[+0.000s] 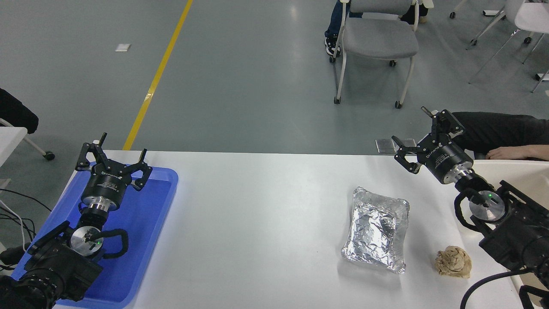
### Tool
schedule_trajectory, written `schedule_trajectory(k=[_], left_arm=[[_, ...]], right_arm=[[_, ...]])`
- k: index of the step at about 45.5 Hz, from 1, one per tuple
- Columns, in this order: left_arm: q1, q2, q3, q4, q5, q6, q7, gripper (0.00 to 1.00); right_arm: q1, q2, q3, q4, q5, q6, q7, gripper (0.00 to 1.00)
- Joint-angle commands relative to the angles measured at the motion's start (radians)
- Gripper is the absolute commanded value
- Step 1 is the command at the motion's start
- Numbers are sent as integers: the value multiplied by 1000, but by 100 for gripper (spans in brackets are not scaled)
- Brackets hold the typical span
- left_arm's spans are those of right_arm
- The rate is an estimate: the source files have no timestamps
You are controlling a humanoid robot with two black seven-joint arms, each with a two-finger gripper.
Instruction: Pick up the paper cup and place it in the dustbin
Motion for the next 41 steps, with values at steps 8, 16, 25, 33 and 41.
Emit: schedule_trajectory(k=[8, 16, 25, 33, 41], left_arm=[[-2, 0, -1, 2, 0, 0, 1, 100], [0, 0, 1, -1, 0, 0, 1, 100], [0, 0, -1, 2, 0, 0, 1, 100], [0, 0, 1, 2, 0, 0, 1, 100], [0, 0, -1, -1, 0, 0, 1, 100]], right_arm=[[1, -1, 0, 1, 0, 4, 1, 100], [4, 1, -3, 8, -2, 4, -1, 100], [59, -7, -40, 14, -48, 6, -10, 100], [205, -93, -210, 16, -71, 7, -10, 100], [337, -194, -420, 77, -72, 9, -12, 100]])
